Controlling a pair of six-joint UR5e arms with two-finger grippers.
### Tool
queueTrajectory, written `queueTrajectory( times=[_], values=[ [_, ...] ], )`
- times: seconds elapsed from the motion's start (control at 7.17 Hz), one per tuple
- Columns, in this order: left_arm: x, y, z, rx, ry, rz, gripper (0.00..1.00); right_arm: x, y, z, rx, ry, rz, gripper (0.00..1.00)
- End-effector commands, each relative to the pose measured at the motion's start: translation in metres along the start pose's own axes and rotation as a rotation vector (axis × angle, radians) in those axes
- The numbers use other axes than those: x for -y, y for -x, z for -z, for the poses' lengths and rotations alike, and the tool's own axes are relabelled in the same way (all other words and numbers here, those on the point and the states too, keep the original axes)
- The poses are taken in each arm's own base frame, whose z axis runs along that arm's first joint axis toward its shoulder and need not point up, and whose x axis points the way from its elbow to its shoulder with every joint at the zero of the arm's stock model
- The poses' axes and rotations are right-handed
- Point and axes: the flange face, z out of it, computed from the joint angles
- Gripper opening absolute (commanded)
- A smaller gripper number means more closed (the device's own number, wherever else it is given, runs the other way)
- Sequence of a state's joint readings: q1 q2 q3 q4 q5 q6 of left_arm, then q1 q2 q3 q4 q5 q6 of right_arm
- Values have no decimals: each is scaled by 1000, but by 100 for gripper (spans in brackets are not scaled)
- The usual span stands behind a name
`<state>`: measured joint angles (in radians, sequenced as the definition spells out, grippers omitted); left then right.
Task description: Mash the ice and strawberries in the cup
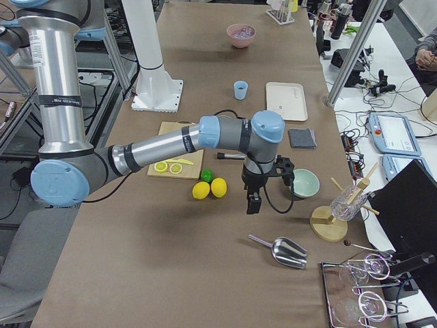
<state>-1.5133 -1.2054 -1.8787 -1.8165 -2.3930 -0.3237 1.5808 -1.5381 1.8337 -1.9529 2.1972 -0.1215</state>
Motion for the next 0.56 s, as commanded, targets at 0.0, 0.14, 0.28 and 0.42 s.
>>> queueTrajectory(
  times=[0.0,0.14,0.28,0.42],
  values=[
    [0,-2,1,-1,-3,-4,99,-35,-27,-29,12,58,-66,100],
    [0,-2,1,-1,-4,-5,99,-41,-29,-33,8,50,-57,100],
    [0,-2,1,-1,-4,-5,99,-41,-29,-36,31,41,-56,100],
    [0,-3,2,-2,-6,-8,99,-41,-28,-37,56,40,-58,100]
  ],
)
